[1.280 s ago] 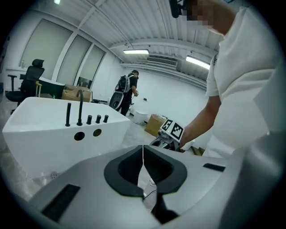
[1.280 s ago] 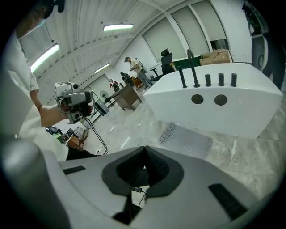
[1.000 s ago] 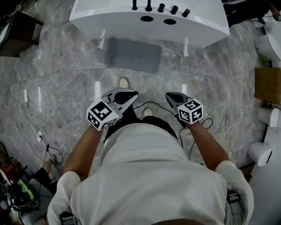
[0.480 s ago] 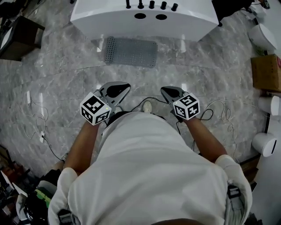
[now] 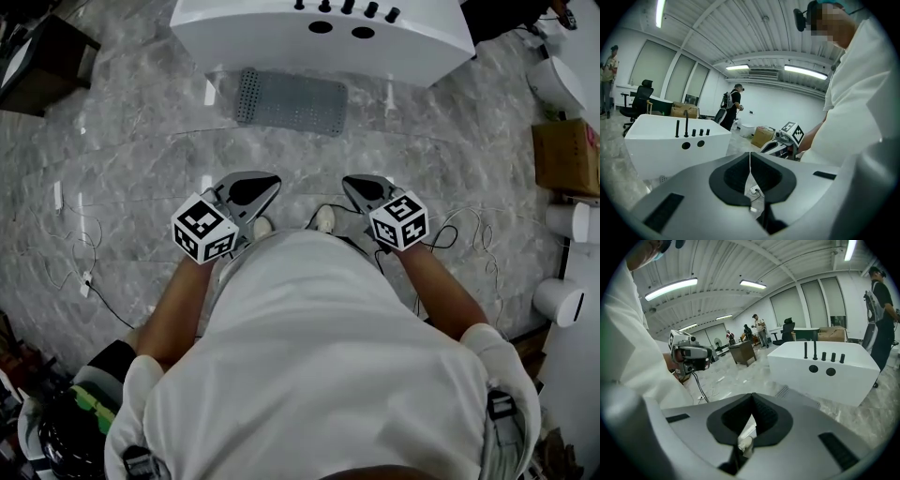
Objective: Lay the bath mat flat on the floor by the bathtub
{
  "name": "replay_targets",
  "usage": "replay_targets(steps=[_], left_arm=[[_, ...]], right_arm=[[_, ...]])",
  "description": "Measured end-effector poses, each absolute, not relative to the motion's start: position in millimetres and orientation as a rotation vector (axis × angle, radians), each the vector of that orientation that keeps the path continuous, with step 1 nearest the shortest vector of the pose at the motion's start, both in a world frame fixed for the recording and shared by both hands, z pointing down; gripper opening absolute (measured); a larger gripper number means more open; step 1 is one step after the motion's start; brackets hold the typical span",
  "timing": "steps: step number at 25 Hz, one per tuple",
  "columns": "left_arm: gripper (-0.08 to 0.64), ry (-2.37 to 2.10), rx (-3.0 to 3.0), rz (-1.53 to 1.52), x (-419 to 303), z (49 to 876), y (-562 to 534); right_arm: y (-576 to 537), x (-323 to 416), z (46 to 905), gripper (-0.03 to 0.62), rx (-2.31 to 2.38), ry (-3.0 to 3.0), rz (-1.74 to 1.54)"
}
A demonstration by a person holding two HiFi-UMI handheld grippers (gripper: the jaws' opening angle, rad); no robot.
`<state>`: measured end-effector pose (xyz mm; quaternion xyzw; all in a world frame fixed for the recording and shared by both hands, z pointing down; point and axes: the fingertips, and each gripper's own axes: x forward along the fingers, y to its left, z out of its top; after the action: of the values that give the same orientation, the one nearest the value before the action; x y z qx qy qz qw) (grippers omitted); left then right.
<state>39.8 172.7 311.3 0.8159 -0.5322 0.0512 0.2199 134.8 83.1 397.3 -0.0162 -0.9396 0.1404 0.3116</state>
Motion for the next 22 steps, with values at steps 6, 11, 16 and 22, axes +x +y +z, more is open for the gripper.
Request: replay_targets(steps=[6,11,16,22], left_arm=[[0.02,-1.491,2.237,0.128,14,318,234],[0.02,-1.479,2.266,0.129,-10,319,269],[0.02,-1.469,2.273,0.114,-28,321,289],[0.02,-1.484,2.278,0.052,-46,324,299]], right_arm=[[133,109,390,0.008,-0.027,-2.491,0.329],[171,81,389,0.008,-0.015,-2.497,0.309],[191,64,383,0.008,-0.01,-2.489,0.288],[199,56,384,0.008,0.016,-2.461,0.252]])
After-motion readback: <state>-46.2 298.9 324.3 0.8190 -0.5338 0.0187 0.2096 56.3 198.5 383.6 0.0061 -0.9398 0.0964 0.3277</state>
